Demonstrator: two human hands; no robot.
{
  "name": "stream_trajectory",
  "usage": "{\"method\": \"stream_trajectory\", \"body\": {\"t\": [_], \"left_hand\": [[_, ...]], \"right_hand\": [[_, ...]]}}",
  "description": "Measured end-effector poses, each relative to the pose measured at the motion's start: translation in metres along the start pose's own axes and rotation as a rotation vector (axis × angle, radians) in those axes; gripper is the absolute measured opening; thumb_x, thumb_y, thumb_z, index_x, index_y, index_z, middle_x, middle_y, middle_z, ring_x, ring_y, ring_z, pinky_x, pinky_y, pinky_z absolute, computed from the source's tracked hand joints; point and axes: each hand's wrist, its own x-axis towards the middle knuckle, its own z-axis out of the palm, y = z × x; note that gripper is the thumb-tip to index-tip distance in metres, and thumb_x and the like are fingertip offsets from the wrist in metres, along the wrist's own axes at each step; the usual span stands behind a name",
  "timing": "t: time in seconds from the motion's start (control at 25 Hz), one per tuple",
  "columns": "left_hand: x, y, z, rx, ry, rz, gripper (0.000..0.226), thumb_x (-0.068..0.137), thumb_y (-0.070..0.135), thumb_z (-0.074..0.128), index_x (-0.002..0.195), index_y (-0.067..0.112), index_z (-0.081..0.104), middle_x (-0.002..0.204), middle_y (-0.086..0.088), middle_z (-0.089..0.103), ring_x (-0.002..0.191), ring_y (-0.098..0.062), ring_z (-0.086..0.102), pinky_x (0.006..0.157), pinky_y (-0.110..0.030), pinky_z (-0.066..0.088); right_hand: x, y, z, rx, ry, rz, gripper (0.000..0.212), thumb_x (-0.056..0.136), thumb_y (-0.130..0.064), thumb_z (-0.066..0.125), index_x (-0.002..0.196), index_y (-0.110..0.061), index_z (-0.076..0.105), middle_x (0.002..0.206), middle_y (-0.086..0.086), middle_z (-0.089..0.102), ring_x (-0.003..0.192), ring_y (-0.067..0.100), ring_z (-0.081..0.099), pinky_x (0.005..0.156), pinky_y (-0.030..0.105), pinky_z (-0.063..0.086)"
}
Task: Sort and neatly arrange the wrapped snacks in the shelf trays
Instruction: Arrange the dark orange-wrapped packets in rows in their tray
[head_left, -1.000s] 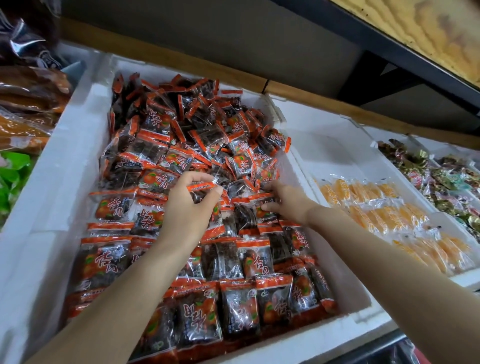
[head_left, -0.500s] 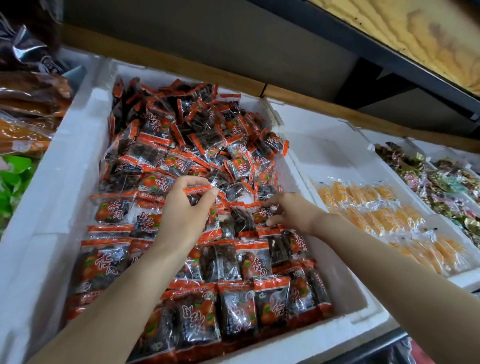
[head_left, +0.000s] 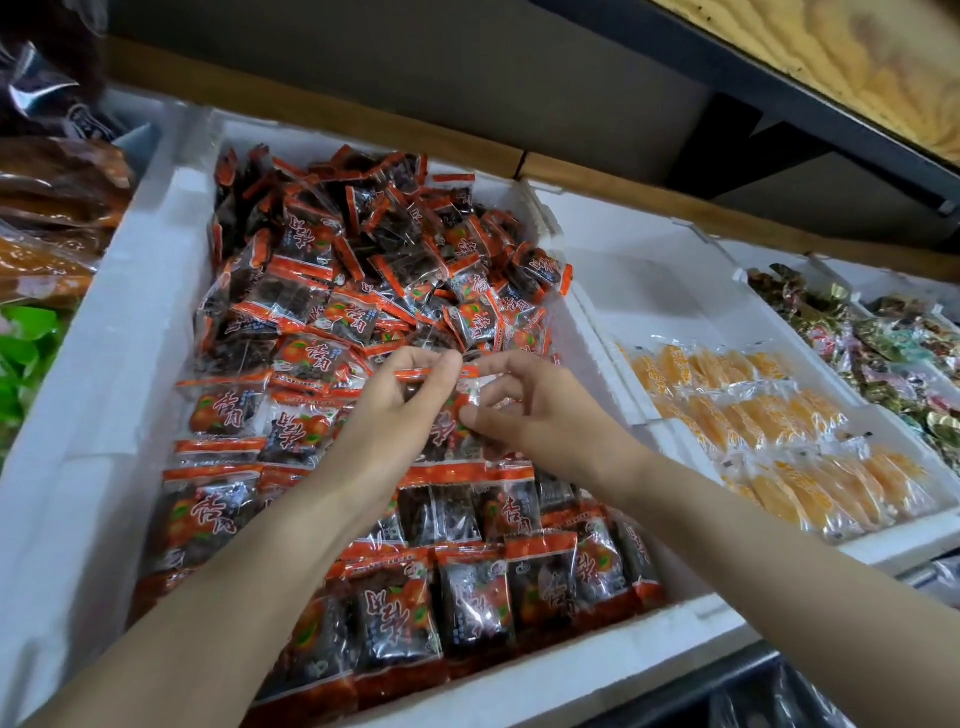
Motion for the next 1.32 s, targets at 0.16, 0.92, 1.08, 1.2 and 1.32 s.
{"method": "stream_trajectory", "body": {"t": [0.16,0.92,1.08,1.2,1.32], "left_hand": [[-0.005,-0.005,0.007,0.146,-0.168,-0.002,0.029,0.078,0.037,0.069,0.104,0.028,0.059,0.103,0.007,0.067,0.097,-0.005,0.061,0.083,-0.025,0.046],[-0.023,-0.008,0.028,0.109,-0.118,0.141,0.035,0.066,0.017,0.075,0.096,0.016,0.057,0.088,0.003,0.074,0.082,-0.009,0.07,0.068,-0.014,0.052],[-0.029,-0.007,0.039,0.273,-0.165,0.244,0.023,0.068,0.011,0.078,0.084,0.017,0.063,0.08,0.006,0.071,0.073,-0.005,0.067,0.067,-0.012,0.051],[-0.03,-0.015,0.04,0.405,-0.204,0.246,0.018,0.078,0.019,0.073,0.091,0.026,0.062,0.082,0.01,0.067,0.075,0.003,0.062,0.068,-0.009,0.047],[-0.025,-0.03,0.031,0.839,-0.335,0.235,0.026,0.085,0.039,0.062,0.11,0.035,0.057,0.093,0.021,0.056,0.081,0.007,0.054,0.068,-0.006,0.04]], "right_hand": [[-0.019,0.009,-0.023,0.136,-0.006,0.073,0.02,0.087,-0.003,0.06,0.097,-0.018,0.054,0.074,-0.002,0.058,0.064,0.014,0.059,0.071,0.034,0.054],[-0.073,0.034,-0.059,-0.271,-0.002,-0.044,0.02,0.077,-0.023,0.073,0.085,-0.012,0.058,0.077,0.008,0.069,0.071,0.024,0.065,0.071,0.048,0.052],[-0.081,0.032,-0.051,-0.341,-0.032,-0.104,0.032,0.081,-0.03,0.069,0.107,-0.023,0.053,0.087,-0.004,0.068,0.072,0.008,0.063,0.068,0.03,0.052],[-0.078,0.032,-0.053,-0.486,-0.009,-0.131,0.018,0.082,-0.029,0.068,0.095,-0.027,0.056,0.082,-0.004,0.068,0.072,0.009,0.063,0.067,0.032,0.052],[-0.07,0.046,-0.069,-0.343,0.077,0.032,0.015,0.082,-0.019,0.069,0.087,-0.02,0.055,0.084,0.004,0.068,0.077,0.02,0.066,0.072,0.038,0.054]]}}
